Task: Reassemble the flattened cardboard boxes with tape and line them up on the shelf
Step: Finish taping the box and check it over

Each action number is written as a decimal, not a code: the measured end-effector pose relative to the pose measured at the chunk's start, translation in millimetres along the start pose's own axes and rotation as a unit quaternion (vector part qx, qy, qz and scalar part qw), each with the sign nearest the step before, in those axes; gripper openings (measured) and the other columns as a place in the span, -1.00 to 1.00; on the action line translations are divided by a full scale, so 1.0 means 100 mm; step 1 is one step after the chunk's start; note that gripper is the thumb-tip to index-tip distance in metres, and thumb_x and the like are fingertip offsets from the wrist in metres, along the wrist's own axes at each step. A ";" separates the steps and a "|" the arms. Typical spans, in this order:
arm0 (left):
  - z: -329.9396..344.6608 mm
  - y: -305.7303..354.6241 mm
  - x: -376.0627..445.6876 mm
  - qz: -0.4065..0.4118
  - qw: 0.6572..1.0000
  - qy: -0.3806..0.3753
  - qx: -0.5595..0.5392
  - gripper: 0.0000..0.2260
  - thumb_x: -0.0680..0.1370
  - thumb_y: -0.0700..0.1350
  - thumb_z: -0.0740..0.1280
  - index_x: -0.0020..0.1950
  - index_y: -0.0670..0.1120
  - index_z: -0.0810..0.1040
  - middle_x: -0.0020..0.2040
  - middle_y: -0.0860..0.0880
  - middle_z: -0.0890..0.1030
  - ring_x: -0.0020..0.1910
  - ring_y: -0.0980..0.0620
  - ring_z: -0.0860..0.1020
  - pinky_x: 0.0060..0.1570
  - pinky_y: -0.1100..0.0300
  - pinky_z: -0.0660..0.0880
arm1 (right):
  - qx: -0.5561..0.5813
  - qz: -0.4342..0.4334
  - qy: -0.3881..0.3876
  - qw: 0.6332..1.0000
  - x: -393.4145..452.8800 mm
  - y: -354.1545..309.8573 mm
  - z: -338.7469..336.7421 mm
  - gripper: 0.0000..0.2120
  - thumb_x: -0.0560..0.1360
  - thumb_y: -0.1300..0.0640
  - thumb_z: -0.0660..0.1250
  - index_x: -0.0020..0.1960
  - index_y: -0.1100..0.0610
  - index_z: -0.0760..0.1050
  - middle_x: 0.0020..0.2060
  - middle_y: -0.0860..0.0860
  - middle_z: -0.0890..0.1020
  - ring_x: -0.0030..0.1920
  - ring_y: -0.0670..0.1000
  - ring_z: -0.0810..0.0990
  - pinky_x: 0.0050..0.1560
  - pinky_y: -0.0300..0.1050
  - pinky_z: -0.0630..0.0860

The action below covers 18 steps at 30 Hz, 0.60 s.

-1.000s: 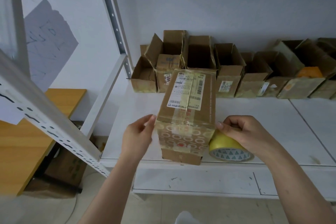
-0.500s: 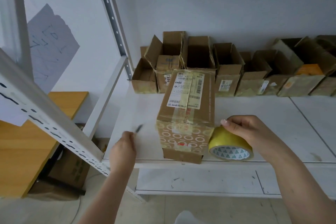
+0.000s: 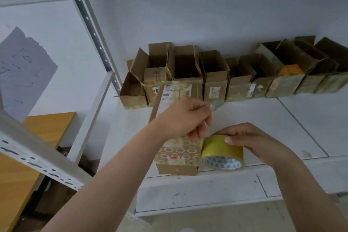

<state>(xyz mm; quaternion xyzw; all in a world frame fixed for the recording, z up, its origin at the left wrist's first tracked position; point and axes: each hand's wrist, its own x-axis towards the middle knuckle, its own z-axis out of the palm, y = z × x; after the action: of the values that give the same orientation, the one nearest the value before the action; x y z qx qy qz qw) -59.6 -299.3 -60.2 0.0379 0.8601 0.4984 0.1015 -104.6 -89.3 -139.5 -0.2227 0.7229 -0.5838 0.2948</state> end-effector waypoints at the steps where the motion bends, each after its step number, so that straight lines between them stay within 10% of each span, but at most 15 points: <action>1: 0.03 -0.05 0.03 -0.005 1.000 0.009 0.006 -0.64 0.67 -0.01 0.19 -0.26 -0.13 0.53 -0.49 -0.02 0.57 -0.56 0.08 0.49 -0.49 0.29 0.46 | 0.003 0.000 -0.007 1.000 -0.01 0.03 -0.01 -0.63 0.40 0.09 0.33 0.17 0.15 0.64 0.05 0.15 0.69 0.10 0.17 0.65 0.18 0.00 0.51; 18: 0.01 -0.15 0.00 0.052 0.990 -0.007 0.127 -0.66 0.65 0.00 0.22 -0.29 -0.06 0.55 -0.42 0.01 0.61 -0.48 0.13 0.55 -0.30 0.29 0.53 | -0.039 0.046 0.084 0.995 -0.10 0.18 0.03 -0.81 0.35 -0.13 0.42 -0.10 -0.07 0.59 -0.34 0.14 0.58 -0.30 -0.02 0.58 -0.39 -0.13 0.52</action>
<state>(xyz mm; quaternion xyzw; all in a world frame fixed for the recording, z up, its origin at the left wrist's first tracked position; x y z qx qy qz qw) -59.2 -306.3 -73.5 0.0984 0.9127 0.3891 0.0762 -94.6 -80.5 -155.3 -0.1509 0.7768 -0.5575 0.2510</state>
